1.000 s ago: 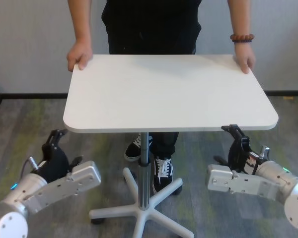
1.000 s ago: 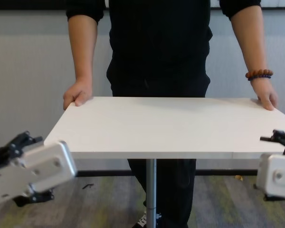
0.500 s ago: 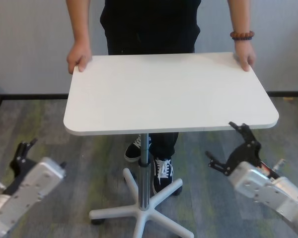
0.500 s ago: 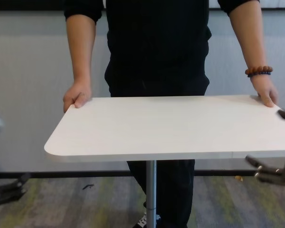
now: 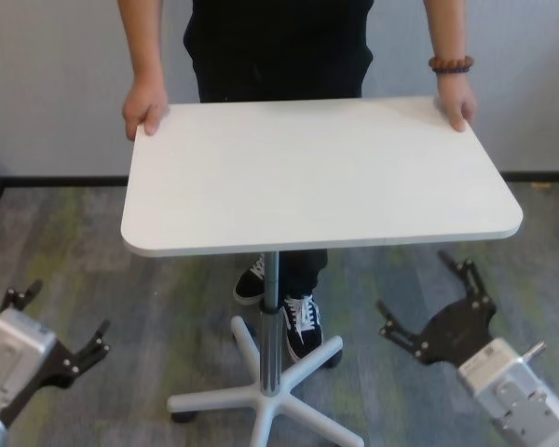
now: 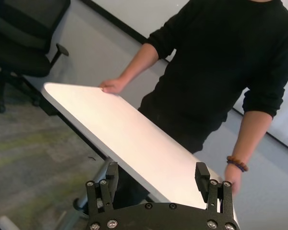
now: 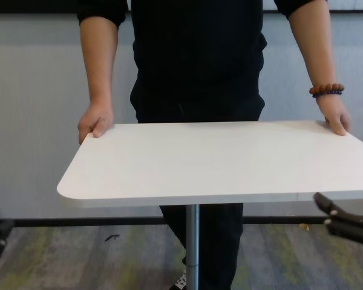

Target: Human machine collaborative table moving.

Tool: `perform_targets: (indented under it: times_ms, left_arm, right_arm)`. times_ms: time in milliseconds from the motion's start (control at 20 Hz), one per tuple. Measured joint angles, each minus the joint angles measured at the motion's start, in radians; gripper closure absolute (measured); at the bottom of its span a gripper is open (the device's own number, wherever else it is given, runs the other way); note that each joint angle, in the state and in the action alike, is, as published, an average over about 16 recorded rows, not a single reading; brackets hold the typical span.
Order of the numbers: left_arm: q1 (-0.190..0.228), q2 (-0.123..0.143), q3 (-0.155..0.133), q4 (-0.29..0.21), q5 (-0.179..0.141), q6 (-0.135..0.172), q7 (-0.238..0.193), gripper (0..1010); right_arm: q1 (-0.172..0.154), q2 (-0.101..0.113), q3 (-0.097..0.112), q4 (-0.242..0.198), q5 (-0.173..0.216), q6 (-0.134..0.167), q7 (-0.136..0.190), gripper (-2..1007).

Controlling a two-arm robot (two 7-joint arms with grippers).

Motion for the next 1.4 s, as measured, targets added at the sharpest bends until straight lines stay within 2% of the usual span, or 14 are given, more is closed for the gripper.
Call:
perform_targets:
  times_ms: [150, 300, 550, 1050, 1400]
  left_arm:
    - [0.045, -0.001, -0.022, -0.045, -0.011, -0.021, -0.006, 9]
    - [0.083, 0.001, -0.037, -0.081, -0.009, -0.043, -0.009, 9]
    - [0.127, 0.006, -0.055, -0.110, 0.003, -0.082, -0.014, 8]
    - [0.153, 0.010, -0.070, -0.106, 0.004, -0.116, -0.026, 8]
    - [0.149, 0.010, -0.068, -0.102, 0.004, -0.114, -0.026, 8]
  right_arm:
    - [-0.031, -0.011, 0.000, -0.033, -0.003, -0.004, -0.007, 4]
    - [-0.052, -0.021, -0.006, -0.062, -0.019, -0.001, -0.009, 4]
    - [-0.070, -0.034, -0.020, -0.100, -0.062, 0.024, -0.008, 4]
    - [-0.072, -0.046, -0.039, -0.124, -0.116, 0.067, -0.001, 4]
    - [-0.069, -0.044, -0.038, -0.120, -0.112, 0.063, -0.001, 4]
